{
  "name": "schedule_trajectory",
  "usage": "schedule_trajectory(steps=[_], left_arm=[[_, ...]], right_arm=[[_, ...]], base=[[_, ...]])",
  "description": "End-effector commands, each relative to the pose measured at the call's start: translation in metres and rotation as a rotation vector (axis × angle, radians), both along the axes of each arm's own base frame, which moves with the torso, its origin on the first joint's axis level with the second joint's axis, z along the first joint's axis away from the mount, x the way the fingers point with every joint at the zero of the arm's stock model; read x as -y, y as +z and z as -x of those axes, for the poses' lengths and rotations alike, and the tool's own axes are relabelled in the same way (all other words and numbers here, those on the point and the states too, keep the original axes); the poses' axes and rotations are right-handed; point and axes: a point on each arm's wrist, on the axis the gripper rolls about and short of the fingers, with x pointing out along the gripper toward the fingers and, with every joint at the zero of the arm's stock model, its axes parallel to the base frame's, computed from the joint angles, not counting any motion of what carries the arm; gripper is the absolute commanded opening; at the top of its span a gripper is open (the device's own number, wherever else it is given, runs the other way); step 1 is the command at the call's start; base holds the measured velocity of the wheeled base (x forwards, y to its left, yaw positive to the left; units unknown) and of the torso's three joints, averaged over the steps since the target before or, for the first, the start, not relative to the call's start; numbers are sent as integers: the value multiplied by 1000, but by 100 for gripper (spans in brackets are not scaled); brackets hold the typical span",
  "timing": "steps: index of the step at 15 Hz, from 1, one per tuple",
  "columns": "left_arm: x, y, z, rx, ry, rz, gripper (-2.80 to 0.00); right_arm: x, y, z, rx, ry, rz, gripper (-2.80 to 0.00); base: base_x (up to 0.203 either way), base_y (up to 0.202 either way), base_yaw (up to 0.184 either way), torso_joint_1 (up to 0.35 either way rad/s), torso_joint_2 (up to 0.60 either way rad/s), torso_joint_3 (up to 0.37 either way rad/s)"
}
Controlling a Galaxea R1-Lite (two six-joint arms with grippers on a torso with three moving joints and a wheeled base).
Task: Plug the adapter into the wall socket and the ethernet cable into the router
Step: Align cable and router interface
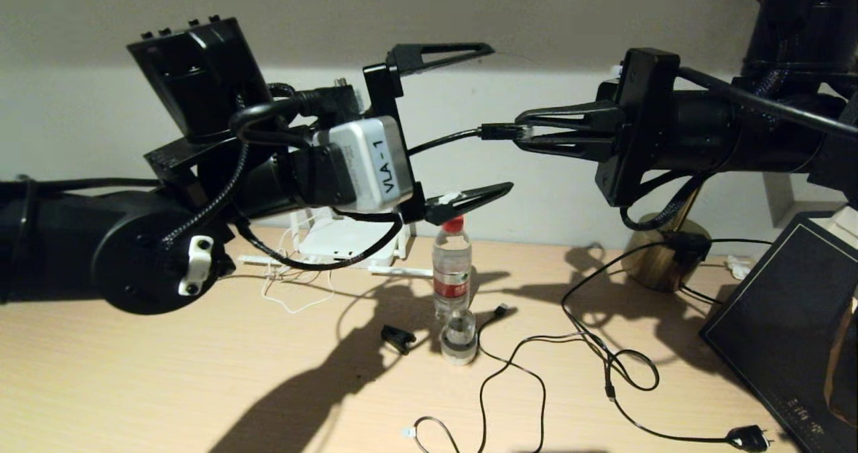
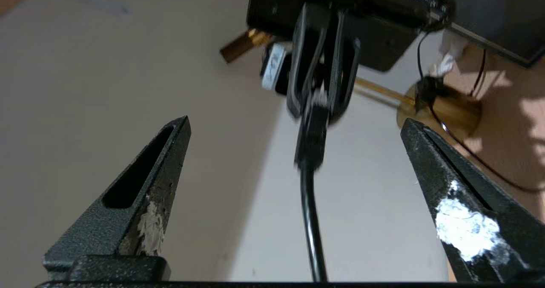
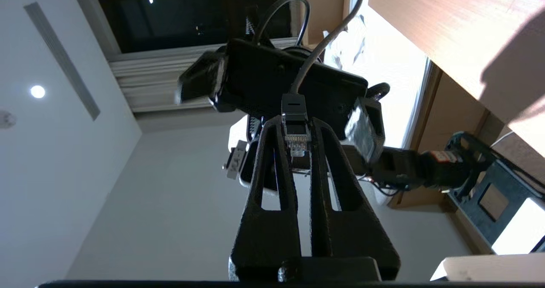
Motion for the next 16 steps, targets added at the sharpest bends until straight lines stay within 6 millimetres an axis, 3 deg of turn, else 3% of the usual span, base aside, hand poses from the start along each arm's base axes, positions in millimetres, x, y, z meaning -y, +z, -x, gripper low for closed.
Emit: schedule_trajectory(steps=[1,16], left_arm=[[7,-5,-6,2,-10,-6,0],[1,1,-10,16,3,7,0]], right_arm=[[0,0,1,-26,18,7,-280],[3,0,9,-29,27,11,-280]], base=[[0,0,0,0,0,0],[0,0,0,0,0,0]])
